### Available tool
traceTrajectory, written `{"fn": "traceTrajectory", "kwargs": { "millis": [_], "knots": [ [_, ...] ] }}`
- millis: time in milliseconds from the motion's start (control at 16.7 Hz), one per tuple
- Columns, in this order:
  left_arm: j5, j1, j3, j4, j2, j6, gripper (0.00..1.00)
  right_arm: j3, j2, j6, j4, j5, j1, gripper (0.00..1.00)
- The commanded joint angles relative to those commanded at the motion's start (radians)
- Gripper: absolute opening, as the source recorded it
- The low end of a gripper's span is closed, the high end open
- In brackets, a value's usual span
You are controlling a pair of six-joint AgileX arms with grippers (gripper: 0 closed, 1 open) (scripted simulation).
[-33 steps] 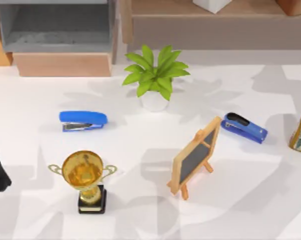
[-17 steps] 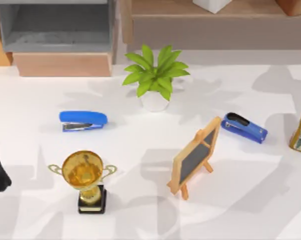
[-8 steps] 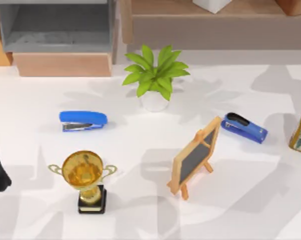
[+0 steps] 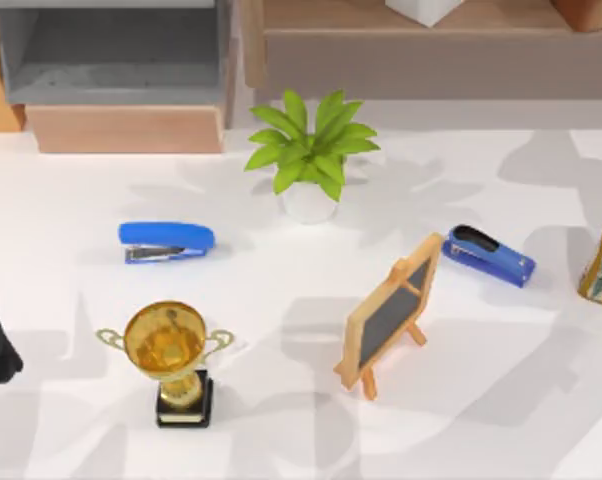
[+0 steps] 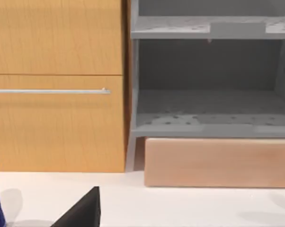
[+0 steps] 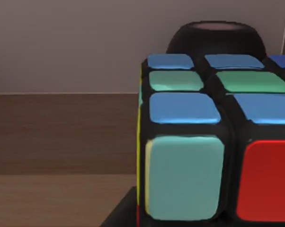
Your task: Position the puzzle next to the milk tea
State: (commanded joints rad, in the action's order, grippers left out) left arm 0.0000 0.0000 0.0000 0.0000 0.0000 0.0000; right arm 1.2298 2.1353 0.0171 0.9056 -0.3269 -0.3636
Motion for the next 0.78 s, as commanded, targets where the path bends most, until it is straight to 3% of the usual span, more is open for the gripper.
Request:
{"fn": "traceTrajectory", "kwargs": {
  "millis": [360, 780],
  "knots": [
    [0.0, 0.0, 0.0, 0.0, 0.0, 0.0, 1.0, 0.101, -0.078, 0.033, -0.215, 0.057, 0.017, 0.0],
    [0.0, 0.0, 0.0, 0.0, 0.0, 0.0, 1.0, 0.331, -0.227, 0.057, -0.889, 0.186, 0.051, 0.0]
  ]
}}
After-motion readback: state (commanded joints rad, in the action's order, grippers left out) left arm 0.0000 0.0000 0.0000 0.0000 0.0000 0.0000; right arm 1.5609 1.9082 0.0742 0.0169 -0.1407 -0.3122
